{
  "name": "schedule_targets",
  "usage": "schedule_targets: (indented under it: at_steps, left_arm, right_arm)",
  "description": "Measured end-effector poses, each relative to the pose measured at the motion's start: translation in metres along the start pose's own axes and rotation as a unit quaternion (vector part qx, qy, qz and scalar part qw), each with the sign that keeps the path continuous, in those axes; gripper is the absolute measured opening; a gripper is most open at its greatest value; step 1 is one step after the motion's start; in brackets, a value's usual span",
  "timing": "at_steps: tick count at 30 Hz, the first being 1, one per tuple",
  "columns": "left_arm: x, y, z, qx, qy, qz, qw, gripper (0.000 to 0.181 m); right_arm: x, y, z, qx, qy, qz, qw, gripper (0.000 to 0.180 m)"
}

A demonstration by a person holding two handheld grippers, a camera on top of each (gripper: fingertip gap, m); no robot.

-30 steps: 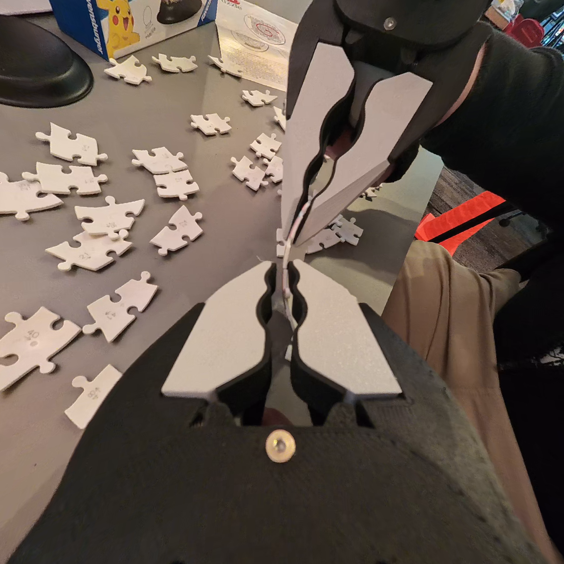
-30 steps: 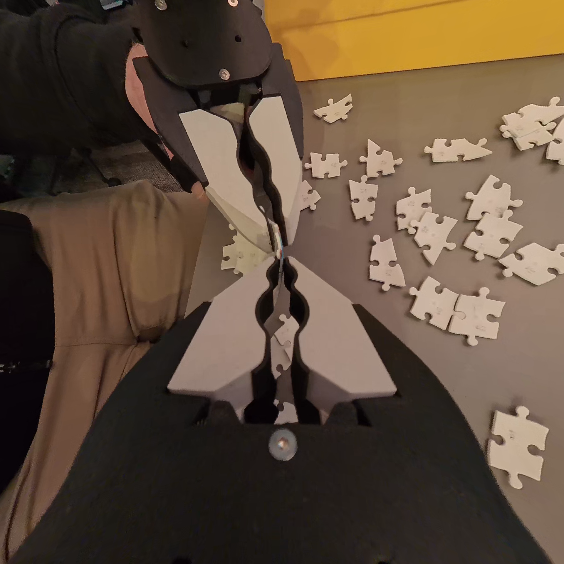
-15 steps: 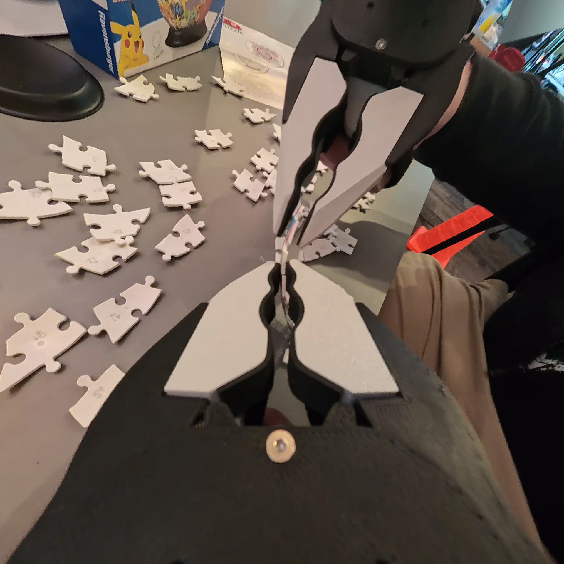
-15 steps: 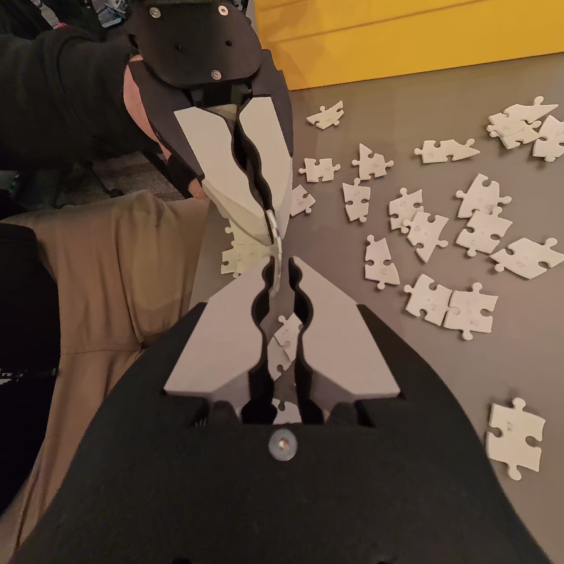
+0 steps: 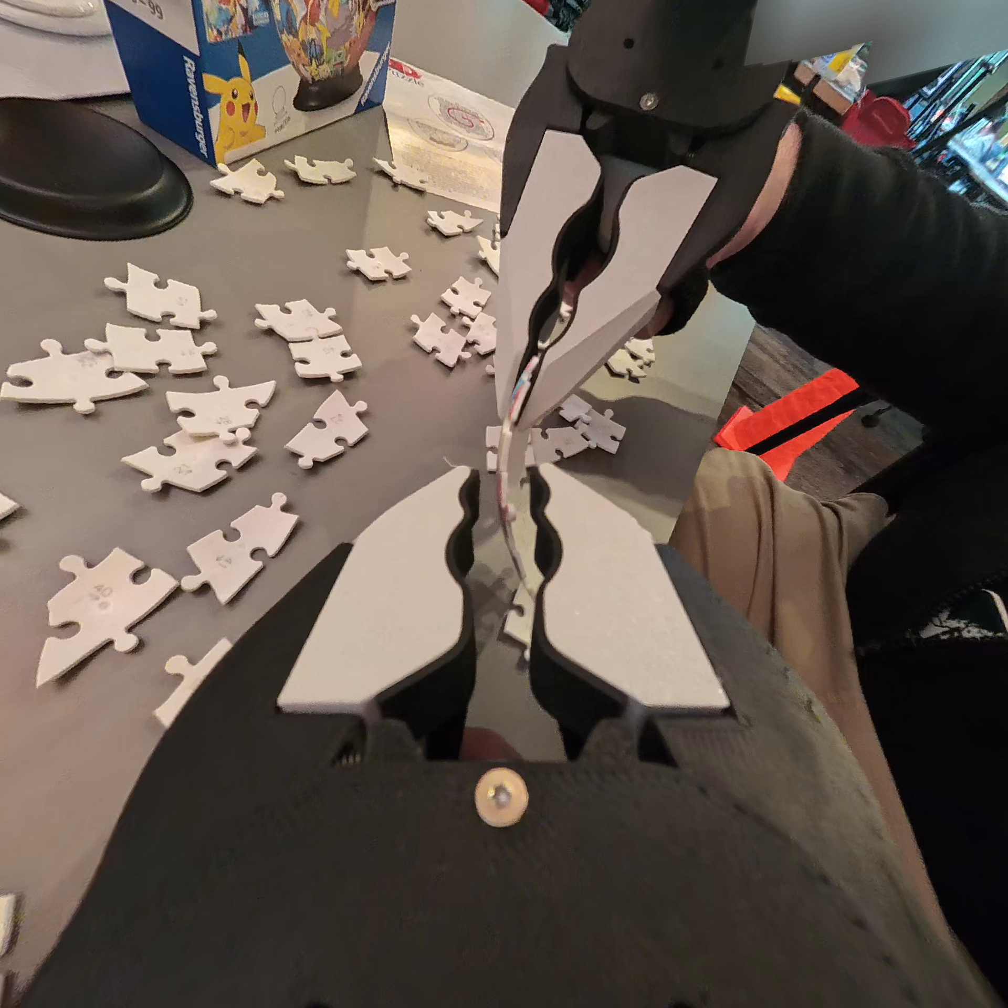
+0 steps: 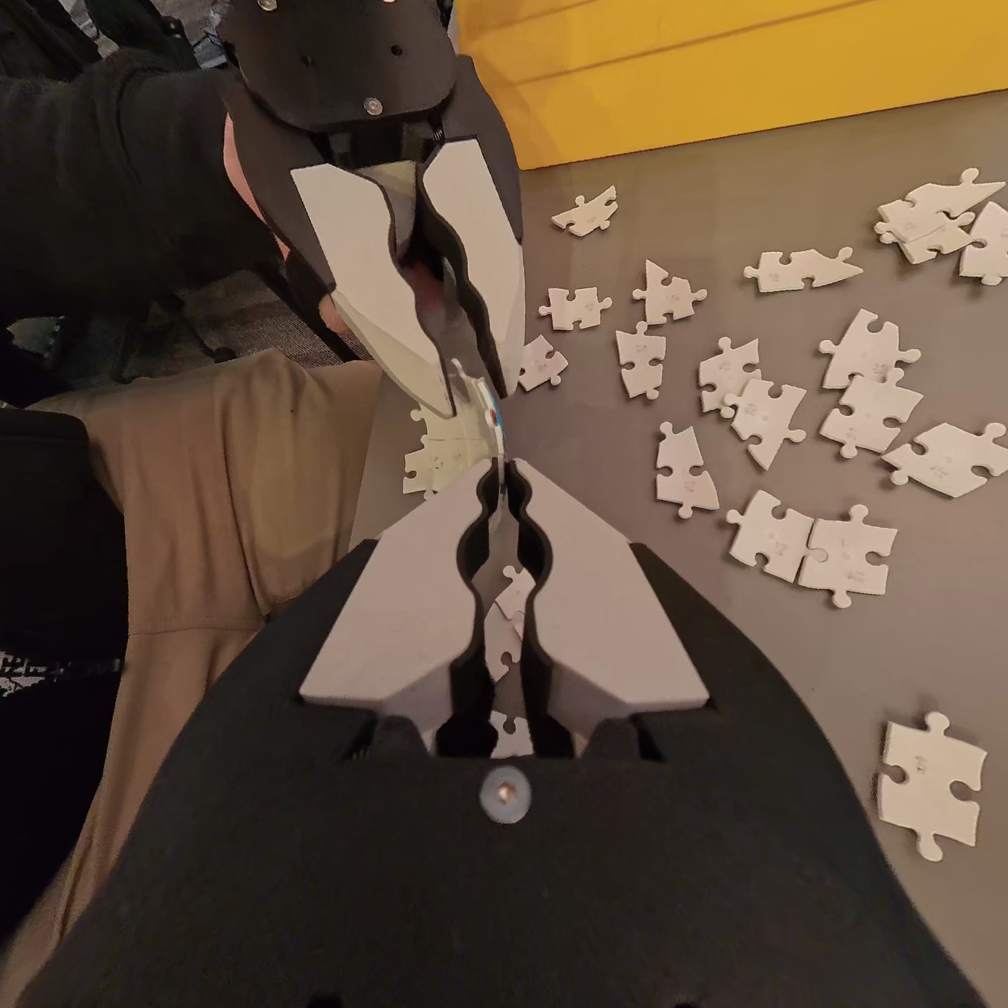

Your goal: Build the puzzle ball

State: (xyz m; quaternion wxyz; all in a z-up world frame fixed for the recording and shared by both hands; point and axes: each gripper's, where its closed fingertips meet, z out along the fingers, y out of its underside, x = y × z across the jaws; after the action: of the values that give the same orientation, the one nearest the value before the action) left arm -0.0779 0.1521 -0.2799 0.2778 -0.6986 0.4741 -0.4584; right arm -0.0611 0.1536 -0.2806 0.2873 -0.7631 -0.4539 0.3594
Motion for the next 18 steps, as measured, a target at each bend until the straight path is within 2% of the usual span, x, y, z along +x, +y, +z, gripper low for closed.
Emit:
schedule_targets:
  at_steps: [6, 12, 16, 18]
  left_arm:
    - [-0.0007, 0.0094, -0.0025, -0.037, -0.023, 0.048, 0.998, 0.026]
    - [-0.0009, 0.0065, 0.0039, -0.045, -0.054, 0.081, 0.994, 0.020]
    - [-0.0020, 0.0106, 0.0061, -0.058, -0.064, 0.089, 0.992, 0.005]
    - [-0.0017, 0.0095, 0.0055, -0.051, -0.061, 0.083, 0.993, 0.004]
  right_arm:
    - [-0.0002, -0.0001, 0.0000, -0.006, 0.002, -0.003, 1.000, 0.000]
    - [-0.0041, -0.0008, 0.0040, -0.024, 0.007, -0.020, 0.999, 0.000]
    - [-0.0043, -0.0022, 0.0052, -0.028, 0.012, -0.024, 0.999, 0.000]
    - [-0.0039, -0.0036, 0.0048, -0.026, 0.013, -0.024, 0.999, 0.000]
